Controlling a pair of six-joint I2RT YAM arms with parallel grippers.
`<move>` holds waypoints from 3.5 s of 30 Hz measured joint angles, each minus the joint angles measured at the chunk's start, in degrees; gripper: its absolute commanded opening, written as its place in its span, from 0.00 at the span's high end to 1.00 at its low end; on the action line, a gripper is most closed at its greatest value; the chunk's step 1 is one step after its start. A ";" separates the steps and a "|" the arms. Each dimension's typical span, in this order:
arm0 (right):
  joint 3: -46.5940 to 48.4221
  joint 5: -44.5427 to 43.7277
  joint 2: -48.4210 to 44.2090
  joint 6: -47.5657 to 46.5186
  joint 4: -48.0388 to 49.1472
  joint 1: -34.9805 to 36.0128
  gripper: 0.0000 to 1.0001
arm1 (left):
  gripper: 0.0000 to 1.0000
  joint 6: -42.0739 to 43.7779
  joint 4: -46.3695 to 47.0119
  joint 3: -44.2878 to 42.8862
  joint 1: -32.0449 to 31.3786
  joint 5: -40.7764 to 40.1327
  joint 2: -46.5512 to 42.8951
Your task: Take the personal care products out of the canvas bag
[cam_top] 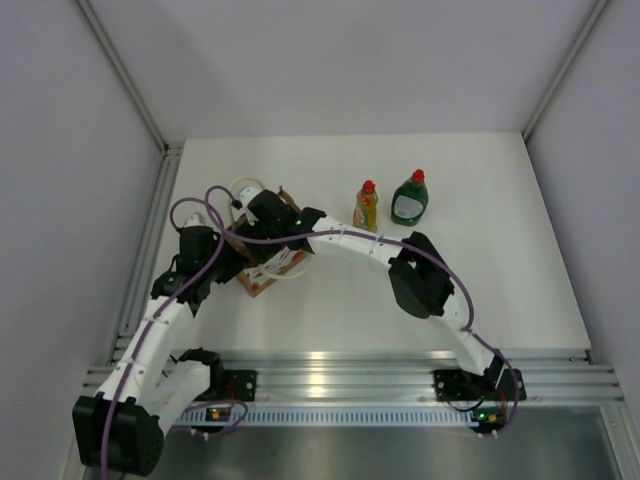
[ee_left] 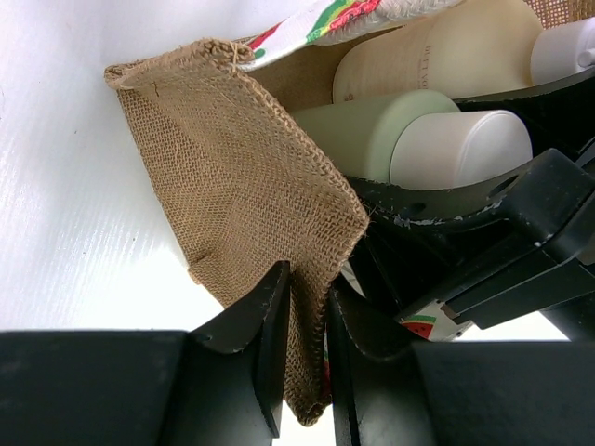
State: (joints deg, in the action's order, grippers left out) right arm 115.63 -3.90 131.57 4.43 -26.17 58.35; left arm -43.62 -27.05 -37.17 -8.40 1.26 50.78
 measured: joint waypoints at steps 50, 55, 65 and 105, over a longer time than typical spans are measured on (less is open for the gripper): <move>-10.49 -1.86 -34.69 -7.19 -1.40 -4.07 1.00 | 0.74 -0.83 0.02 0.11 0.00 -0.46 -0.02; -19.45 -5.16 -43.01 -6.25 -1.27 -7.80 1.00 | 0.74 -0.83 0.02 0.11 0.00 -0.48 0.00; -41.64 -7.08 -55.19 -0.11 -2.25 -19.58 1.00 | 0.74 -0.87 0.04 0.11 0.00 -0.48 0.00; -65.09 -11.87 -49.83 7.37 21.27 -41.46 0.07 | 0.70 -1.22 0.02 0.11 0.00 -0.42 -0.04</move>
State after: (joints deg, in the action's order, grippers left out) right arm 50.54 -15.77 81.73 11.79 -4.91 16.88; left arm -44.84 -27.03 -37.06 -8.40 0.84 50.74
